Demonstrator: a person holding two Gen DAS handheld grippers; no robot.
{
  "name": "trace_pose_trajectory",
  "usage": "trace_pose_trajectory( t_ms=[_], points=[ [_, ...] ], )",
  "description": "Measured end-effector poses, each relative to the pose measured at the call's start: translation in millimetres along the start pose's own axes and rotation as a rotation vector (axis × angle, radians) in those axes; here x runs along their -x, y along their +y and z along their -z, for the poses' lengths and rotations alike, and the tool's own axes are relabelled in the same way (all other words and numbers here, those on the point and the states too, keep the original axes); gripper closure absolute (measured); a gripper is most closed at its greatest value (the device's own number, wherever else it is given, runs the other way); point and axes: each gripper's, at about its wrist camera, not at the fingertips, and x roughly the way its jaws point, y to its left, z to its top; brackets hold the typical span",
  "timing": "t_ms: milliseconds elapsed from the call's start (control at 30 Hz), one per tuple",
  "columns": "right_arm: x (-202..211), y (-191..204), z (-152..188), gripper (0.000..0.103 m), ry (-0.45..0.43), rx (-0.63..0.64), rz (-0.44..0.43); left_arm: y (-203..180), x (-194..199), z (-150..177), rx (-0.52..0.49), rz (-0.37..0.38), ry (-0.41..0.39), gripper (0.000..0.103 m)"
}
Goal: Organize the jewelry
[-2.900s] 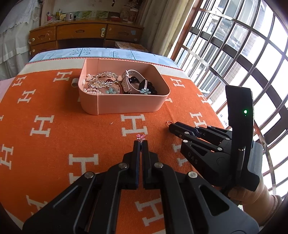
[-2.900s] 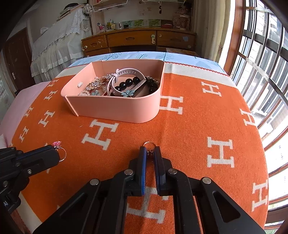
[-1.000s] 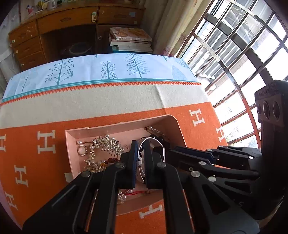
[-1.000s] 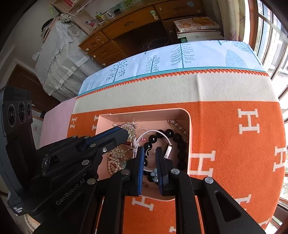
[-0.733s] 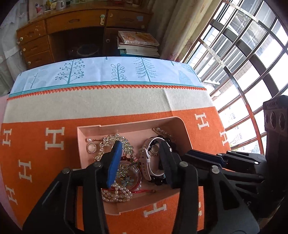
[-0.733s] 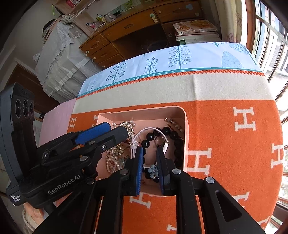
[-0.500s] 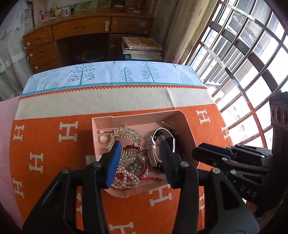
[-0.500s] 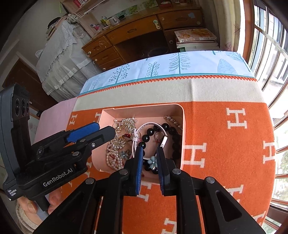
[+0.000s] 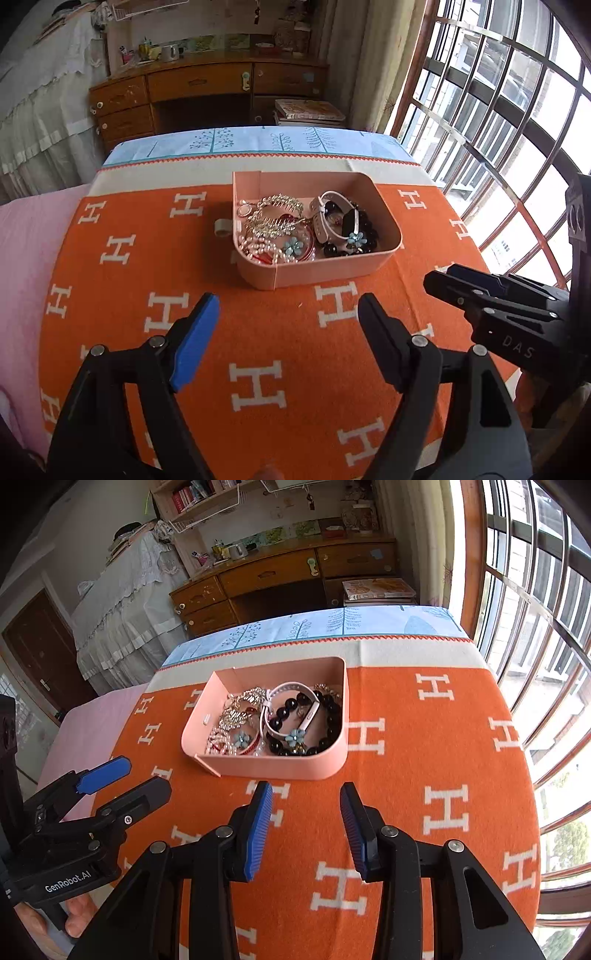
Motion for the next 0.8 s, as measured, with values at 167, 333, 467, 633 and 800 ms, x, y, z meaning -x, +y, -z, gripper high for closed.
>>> trace_pose_trajectory(
  t_ms=[167,333,467,633,800],
  points=[
    [20,-2,42,0.064,-0.038,-0.027,-0.007,-6,17,31,0.018,-0.057,-0.012,0.027],
    [48,2,68,0.057,-0.059,-0.034,-0.028,-13,47,46,0.056,-0.080,-0.010,0.026],
    [76,9,80,0.039,-0.083,-0.038,-0.037,-21,79,50,0.068,-0.070,-0.060,0.025],
    [109,15,90,0.034,-0.115,-0.037,-0.060,-35,107,52,0.034,-0.084,-0.060,0.024],
    [135,20,96,0.030,-0.175,-0.028,-0.031,-49,123,55,0.007,-0.155,-0.068,0.024]
  ],
)
